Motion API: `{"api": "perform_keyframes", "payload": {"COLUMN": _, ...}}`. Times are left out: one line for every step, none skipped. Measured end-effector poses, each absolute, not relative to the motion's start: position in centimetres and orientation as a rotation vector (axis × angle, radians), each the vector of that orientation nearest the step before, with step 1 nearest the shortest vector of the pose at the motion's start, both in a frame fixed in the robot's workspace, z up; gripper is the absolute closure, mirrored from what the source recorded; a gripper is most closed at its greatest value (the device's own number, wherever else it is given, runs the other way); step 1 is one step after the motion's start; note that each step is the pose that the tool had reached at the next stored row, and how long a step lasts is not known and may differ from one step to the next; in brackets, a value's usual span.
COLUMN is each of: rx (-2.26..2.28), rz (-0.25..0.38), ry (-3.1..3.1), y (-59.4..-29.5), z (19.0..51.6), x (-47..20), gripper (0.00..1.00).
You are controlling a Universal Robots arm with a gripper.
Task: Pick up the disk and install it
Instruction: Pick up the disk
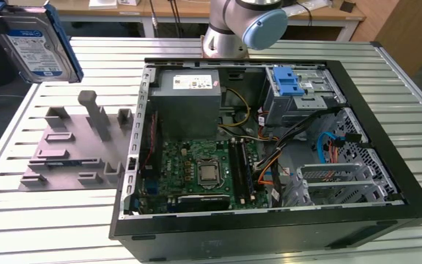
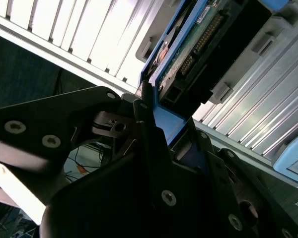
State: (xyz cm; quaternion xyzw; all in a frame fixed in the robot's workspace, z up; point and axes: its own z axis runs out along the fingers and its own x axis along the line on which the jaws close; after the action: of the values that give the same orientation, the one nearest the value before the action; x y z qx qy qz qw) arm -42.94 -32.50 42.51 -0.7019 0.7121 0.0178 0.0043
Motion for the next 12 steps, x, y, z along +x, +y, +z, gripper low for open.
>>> {"api": "perform_keyframes", "payload": {"rx": -2.199, "rz": 0.056, "ry": 2.231, "y": -32.5, "z": 42.6, "x": -42.9, "gripper": 0.64}}
{"api": "perform_keyframes", "payload": {"rx": -2.199, "rz": 0.056, "ry": 2.231, "y": -32.5, "z": 42.7, "x": -42.9, "gripper": 0.64}}
{"api": "perform_keyframes", "payload": {"rx": -2.199, "rz": 0.056, "ry": 2.231, "y": -32.5, "z": 42.9, "x": -42.9, "gripper": 0.64}}
{"api": "perform_keyframes", "payload": {"rx": -2.199, "rz": 0.056, "ry": 2.231, "y": -32.5, "z": 43.0, "x": -42.9, "gripper": 0.64}}
{"api": "perform_keyframes", "payload": {"rx": -2.199, "rz": 0.056, "ry": 2.231, "y": -32.5, "z": 43.1, "x": -42.9, "gripper": 0.64}}
{"api": "perform_keyframes", "payload": {"rx": -2.199, "rz": 0.057, "ry": 2.231, "y": -32.5, "z": 43.3, "x": -42.9, "gripper": 0.64}}
{"api": "perform_keyframes", "payload": {"rx": -2.198, "rz": 0.057, "ry": 2.23, "y": -32.5, "z": 43.4, "x": -42.9, "gripper": 0.64}}
{"api": "perform_keyframes", "payload": {"rx": -2.198, "rz": 0.057, "ry": 2.23, "y": -32.5, "z": 43.6, "x": -42.9, "gripper": 0.64}}
{"api": "perform_keyframes", "payload": {"rx": -2.198, "rz": 0.057, "ry": 2.23, "y": -32.5, "z": 43.8, "x": -42.9, "gripper": 0.64}}
{"api": "perform_keyframes", "payload": {"rx": -2.198, "rz": 0.057, "ry": 2.23, "y": -32.5, "z": 43.9, "x": -42.9, "gripper": 0.64}}
{"api": "perform_keyframes", "payload": {"rx": -2.198, "rz": 0.058, "ry": 2.23, "y": -32.5, "z": 44.1, "x": -42.9, "gripper": 0.64}}
{"api": "perform_keyframes", "payload": {"rx": -2.198, "rz": 0.058, "ry": 2.23, "y": -32.5, "z": 44.2, "x": -42.9, "gripper": 0.64}}
